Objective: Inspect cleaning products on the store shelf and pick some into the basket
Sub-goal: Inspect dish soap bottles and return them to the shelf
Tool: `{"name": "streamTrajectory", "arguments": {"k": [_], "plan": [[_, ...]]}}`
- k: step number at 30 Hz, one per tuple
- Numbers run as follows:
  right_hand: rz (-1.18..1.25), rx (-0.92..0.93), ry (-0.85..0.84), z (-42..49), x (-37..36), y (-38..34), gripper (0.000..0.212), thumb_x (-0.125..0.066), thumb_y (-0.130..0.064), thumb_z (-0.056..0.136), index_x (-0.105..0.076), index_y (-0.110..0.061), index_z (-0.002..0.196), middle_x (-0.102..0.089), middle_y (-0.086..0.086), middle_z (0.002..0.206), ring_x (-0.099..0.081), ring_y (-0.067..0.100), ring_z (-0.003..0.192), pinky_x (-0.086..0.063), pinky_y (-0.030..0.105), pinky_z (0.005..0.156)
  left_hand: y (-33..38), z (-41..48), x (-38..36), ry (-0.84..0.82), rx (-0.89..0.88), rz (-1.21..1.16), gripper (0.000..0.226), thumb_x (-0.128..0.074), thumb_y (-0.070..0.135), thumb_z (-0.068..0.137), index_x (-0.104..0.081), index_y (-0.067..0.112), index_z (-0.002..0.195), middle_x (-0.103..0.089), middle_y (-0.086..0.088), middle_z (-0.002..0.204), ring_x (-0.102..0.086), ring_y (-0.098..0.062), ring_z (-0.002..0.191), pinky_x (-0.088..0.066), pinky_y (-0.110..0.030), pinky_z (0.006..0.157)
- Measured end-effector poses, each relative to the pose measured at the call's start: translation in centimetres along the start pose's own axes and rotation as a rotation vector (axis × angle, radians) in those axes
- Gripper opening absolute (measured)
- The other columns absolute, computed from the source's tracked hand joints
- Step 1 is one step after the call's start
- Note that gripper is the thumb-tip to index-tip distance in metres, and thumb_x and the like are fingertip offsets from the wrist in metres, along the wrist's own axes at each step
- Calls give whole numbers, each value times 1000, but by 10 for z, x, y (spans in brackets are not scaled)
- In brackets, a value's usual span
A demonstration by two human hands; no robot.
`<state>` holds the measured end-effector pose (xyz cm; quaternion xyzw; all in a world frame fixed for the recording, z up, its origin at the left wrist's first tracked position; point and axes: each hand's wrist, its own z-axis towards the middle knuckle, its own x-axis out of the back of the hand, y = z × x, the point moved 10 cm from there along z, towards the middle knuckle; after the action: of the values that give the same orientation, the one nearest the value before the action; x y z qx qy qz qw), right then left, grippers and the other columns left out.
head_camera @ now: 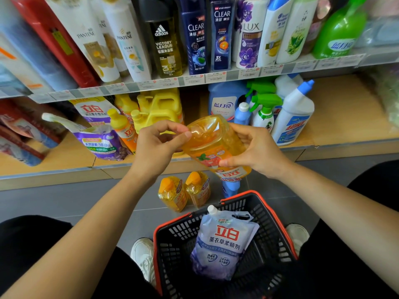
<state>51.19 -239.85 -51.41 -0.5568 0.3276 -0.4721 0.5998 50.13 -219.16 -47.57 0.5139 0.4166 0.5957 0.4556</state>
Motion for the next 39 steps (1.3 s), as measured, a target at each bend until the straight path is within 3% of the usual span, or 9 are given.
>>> {"name": "streamTrajectory", "arguments": {"k": [2, 6, 11, 20, 24, 27, 31, 34, 39], "plan": [[6, -7, 21, 1, 3, 2, 72, -92, -13, 60, -63, -28, 124, -73, -11, 116, -70, 10, 108, -53, 19, 88, 1, 0, 4, 21, -20, -11, 1, -74, 11, 89, -74, 12, 90, -76, -1, 89, -73, -18, 81, -60, -25, 67], [59, -40, 109, 2, 17, 9, 65, -92, -18, 57, -67, -28, 117, -76, -5, 110, -72, 14, 103, -57, 25, 85, -7, 4, 10, 26, -30, 18, 9, -69, 6, 93, -74, 5, 100, -76, -13, 88, -73, -25, 79, -60, -25, 69], [218, -97, 173, 7, 26, 17, 54, -88, -16, 60, -70, -18, 112, -77, 2, 106, -73, 19, 100, -59, 28, 77, -39, 2, -11, -132, 124, 49, 26, -57, 1, 100, -68, 6, 123, -77, -4, 97, -74, -19, 90, -61, -25, 73], [453, -194, 280, 8, 29, 21, 42, -75, -21, 76, -67, -12, 116, -74, 10, 113, -71, 30, 106, -60, 46, 84, -85, -31, -71, -488, 303, 74, 59, -85, 19, 81, -57, 26, 132, -76, 4, 109, -72, -10, 100, -59, -25, 82], [568, -254, 367, 8, 32, 25, 53, -71, -28, 79, -61, -7, 127, -67, 16, 127, -66, 34, 114, -55, 56, 91, -103, -45, -81, -502, 355, 63, 34, -81, 23, 85, -69, 16, 116, -77, -3, 110, -71, -18, 107, -58, -33, 93], [633, -298, 382, 10, 33, 29, 59, -67, -32, 83, -55, -7, 135, -66, 15, 129, -65, 33, 116, -56, 57, 90, -111, -49, -78, -403, 414, -67, 22, -71, 17, 93, -68, 1, 108, -76, -18, 101, -73, -25, 94, -61, -34, 81], [677, -366, 333, 10, 32, 41, 52, -66, -23, 87, -54, -9, 136, -65, 14, 132, -65, 31, 118, -57, 50, 89, -104, -46, -72, -361, 420, -164, 9, -64, 13, 96, -67, 6, 101, -78, -11, 92, -76, -20, 86, -58, -22, 67], [675, -433, 332, 8, 31, 55, 47, -64, -19, 92, -55, -6, 136, -68, 13, 127, -68, 29, 114, -58, 47, 90, -93, -40, -62, -369, 393, -156, 12, -63, 17, 97, -65, 5, 99, -77, -9, 86, -75, -21, 77, -58, -23, 63], [718, -624, 325, 0, 17, 83, 55, -72, -35, 83, -58, -14, 132, -74, 13, 112, -73, 27, 101, -60, 42, 81, -71, -21, -34, -271, 282, -64, 18, -68, 19, 94, -65, 3, 85, -74, -13, 72, -71, -21, 63, -53, -22, 52]]}}
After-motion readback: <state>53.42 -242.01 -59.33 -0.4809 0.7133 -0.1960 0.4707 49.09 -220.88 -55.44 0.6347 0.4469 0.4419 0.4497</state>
